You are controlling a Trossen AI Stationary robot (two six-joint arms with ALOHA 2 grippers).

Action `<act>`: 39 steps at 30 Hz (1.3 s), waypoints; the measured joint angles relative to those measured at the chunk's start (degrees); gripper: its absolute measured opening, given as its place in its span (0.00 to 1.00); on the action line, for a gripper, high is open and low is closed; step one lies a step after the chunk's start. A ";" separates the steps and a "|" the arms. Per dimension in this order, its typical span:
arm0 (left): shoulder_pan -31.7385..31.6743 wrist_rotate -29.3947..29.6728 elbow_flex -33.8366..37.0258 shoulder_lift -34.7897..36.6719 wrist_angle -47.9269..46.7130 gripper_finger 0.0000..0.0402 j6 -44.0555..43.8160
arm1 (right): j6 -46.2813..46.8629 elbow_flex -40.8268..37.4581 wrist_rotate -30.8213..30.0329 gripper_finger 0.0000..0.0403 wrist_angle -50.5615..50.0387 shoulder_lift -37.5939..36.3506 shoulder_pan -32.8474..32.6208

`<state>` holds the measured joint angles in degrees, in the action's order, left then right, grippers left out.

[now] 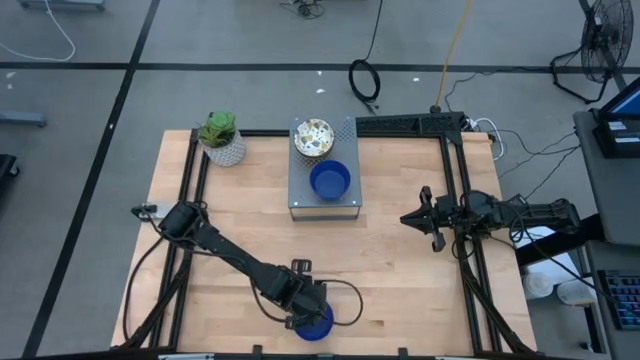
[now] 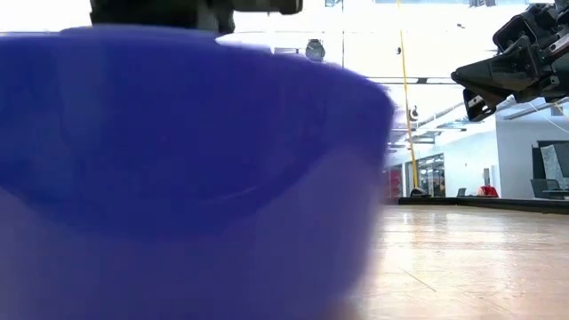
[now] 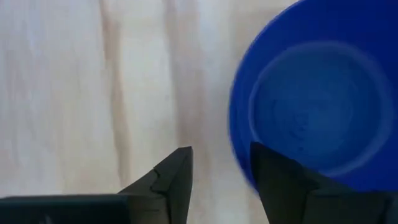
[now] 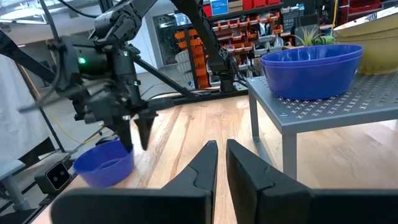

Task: Pick & Place Mini bowls
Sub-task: Stack the blue bowl on the blue bowl on the shelf

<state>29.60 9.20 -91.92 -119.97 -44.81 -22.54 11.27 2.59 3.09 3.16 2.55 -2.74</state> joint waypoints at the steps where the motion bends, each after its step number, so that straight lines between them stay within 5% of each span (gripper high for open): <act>1: -0.22 0.09 0.02 -0.08 -0.91 0.40 -0.75 | 0.00 0.02 0.00 0.05 0.00 0.00 0.00; 18: -4.07 2.78 0.04 0.01 -18.99 0.27 -14.72 | 0.00 0.01 -0.01 0.05 -0.02 0.00 0.00; 39: -4.08 1.21 0.04 0.03 -18.15 0.23 -1.71 | 0.00 0.01 -0.02 0.05 -0.01 0.00 0.00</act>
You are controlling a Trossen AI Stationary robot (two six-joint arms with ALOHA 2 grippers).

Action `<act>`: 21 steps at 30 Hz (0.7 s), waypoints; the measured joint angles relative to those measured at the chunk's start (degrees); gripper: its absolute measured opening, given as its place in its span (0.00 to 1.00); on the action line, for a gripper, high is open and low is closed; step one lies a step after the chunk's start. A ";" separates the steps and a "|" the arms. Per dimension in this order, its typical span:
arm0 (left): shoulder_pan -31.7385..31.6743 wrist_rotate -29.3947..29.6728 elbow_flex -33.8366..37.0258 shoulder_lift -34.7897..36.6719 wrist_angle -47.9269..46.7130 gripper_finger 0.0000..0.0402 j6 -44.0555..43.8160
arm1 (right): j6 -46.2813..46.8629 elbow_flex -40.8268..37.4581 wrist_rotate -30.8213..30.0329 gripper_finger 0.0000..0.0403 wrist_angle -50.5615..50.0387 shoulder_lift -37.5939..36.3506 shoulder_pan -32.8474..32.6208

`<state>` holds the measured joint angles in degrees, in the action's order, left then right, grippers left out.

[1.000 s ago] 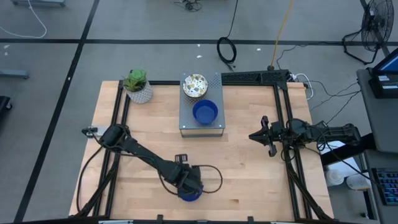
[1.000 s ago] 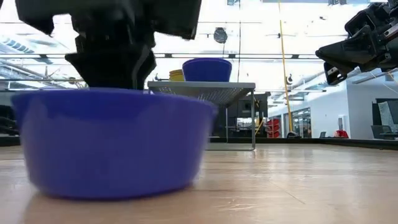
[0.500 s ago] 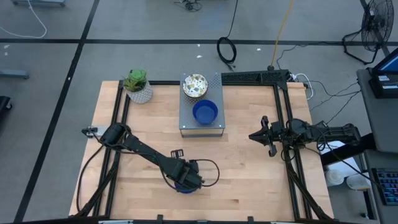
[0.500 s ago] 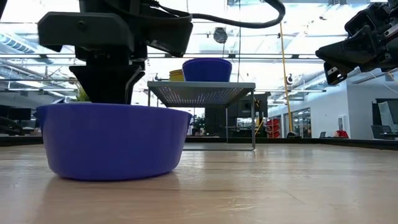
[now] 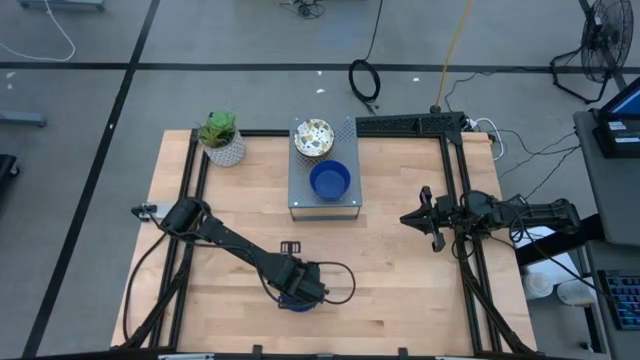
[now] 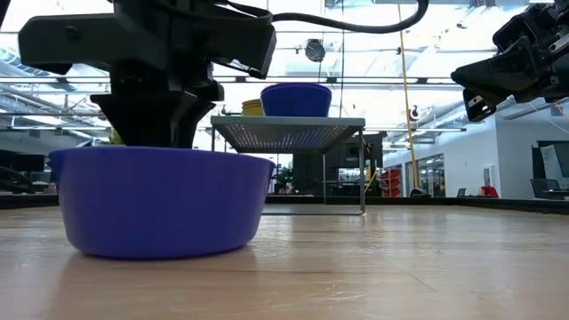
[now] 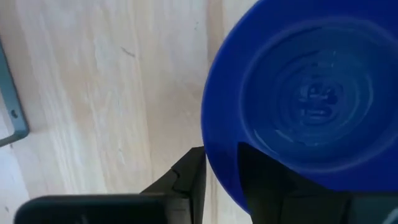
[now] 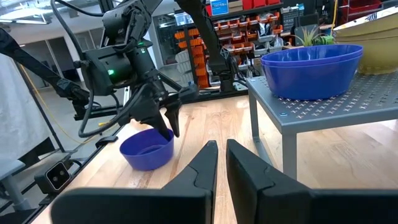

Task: Pick & Place Mini bowls
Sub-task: Stack the blue bowl on the blue bowl on the shelf

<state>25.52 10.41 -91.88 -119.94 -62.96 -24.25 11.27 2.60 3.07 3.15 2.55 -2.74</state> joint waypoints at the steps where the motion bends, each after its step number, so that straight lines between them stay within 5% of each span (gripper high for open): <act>1: 0.00 -0.22 0.00 0.00 0.12 0.23 0.34 | 0.00 0.00 0.00 0.05 -0.01 0.00 0.00; 21: -0.11 -6.03 0.00 0.00 7.98 0.23 3.39 | 0.01 0.01 0.00 0.05 0.00 -0.01 0.01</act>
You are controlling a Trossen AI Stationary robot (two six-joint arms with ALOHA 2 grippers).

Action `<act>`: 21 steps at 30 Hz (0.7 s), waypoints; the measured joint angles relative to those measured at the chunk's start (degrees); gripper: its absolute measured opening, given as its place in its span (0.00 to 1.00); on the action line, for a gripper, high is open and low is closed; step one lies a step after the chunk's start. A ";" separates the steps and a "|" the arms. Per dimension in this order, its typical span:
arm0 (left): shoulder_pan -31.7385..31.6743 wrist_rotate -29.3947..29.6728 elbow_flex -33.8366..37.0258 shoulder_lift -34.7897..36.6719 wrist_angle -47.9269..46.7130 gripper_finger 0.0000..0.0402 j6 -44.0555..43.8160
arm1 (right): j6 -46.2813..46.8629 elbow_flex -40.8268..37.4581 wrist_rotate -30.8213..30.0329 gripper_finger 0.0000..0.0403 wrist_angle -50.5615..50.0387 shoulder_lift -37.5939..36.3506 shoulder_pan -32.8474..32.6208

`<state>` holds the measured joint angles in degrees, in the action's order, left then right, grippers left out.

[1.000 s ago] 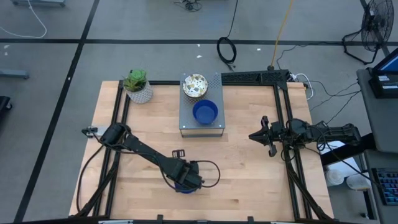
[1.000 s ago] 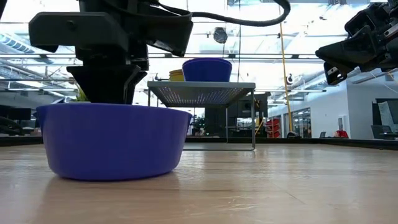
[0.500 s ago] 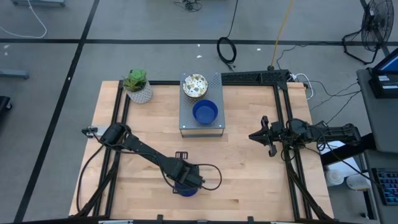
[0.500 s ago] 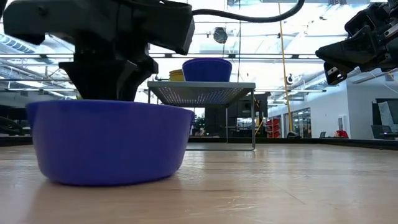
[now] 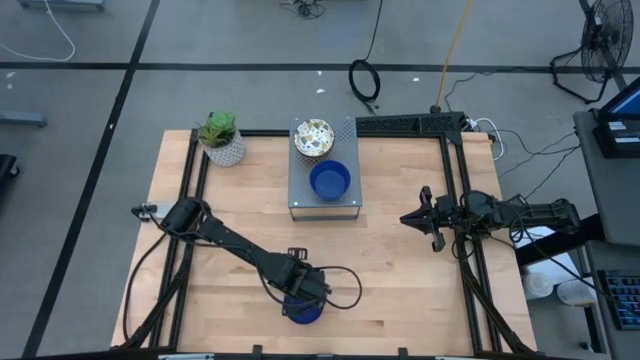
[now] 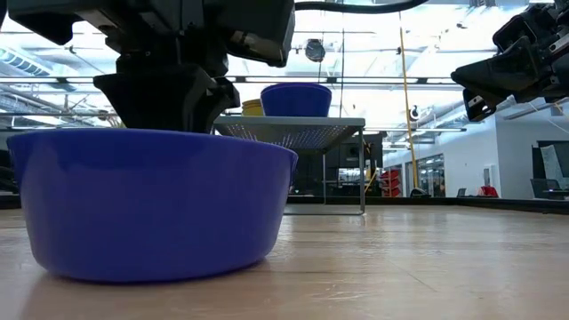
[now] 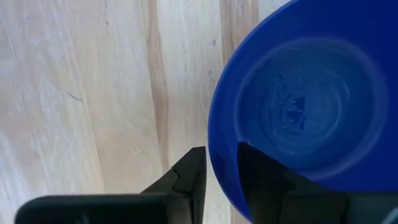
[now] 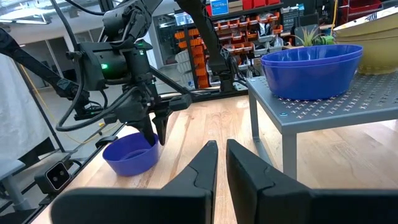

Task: Pick & Place Mini bowls
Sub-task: Stack the blue bowl on the blue bowl on the shelf

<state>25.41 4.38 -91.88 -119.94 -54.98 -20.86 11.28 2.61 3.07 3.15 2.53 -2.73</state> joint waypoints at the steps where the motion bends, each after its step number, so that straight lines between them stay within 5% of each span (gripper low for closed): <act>1: 0.00 0.00 0.00 0.00 0.00 0.23 0.02 | 0.01 -0.01 0.00 0.05 -0.01 0.01 -0.01; 21: 0.00 1.14 0.00 0.00 0.00 0.23 0.15 | 0.00 -0.02 0.00 0.05 0.00 0.01 -0.01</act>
